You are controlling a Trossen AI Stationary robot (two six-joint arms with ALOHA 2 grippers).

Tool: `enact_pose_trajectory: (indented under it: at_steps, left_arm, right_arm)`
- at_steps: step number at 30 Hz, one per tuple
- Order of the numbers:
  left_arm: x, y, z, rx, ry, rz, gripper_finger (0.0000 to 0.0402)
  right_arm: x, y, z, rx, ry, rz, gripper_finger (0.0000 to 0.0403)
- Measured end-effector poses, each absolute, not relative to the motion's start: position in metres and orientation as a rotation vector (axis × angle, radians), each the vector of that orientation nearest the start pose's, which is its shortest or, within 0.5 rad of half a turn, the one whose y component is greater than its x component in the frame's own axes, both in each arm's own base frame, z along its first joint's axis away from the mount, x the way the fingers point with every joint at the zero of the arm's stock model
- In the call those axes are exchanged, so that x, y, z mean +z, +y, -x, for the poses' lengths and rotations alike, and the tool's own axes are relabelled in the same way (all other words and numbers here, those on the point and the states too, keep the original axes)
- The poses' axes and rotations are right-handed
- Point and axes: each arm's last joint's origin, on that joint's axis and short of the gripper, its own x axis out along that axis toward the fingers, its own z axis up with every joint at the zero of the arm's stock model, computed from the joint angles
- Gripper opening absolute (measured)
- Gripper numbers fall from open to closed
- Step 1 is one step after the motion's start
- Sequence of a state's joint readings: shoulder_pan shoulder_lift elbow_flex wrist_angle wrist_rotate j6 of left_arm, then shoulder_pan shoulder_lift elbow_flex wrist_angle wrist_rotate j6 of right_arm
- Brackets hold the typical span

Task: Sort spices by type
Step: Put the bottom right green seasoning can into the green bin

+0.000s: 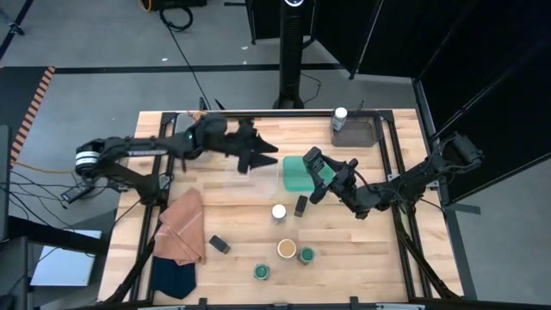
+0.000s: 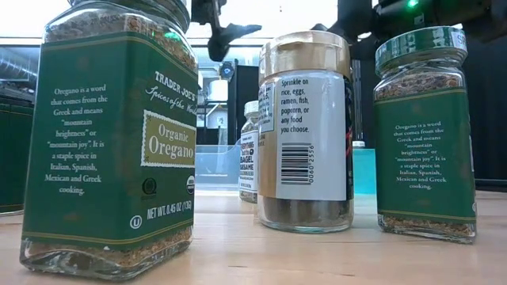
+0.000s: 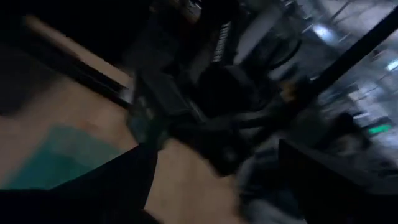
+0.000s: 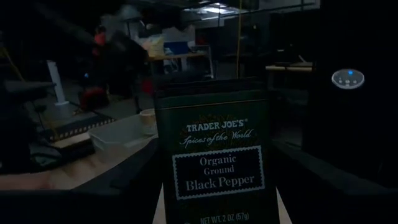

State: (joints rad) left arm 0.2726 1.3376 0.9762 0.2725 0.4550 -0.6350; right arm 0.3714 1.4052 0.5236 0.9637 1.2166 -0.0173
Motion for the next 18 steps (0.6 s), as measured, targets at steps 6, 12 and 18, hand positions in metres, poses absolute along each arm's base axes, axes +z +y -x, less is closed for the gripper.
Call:
enact_pose_trajectory:
  at_steps: [6,12,18]
  left_arm:
    - [0.317,0.097,-0.318,-0.136,0.32,0.85,0.0339]
    - [0.32,0.11,-0.351,-0.134,0.376,0.853,0.0339]
    - [0.313,0.118,-0.376,-0.145,0.446,0.842,0.0339]
  right_arm:
    - [0.219,0.068,-0.249,-0.828,-0.032,-0.002,0.028]
    - [0.218,0.068,-0.249,-0.821,-0.022,0.008,0.028]
    - [0.218,0.068,-0.249,-0.82,-0.022,0.008,0.0279]
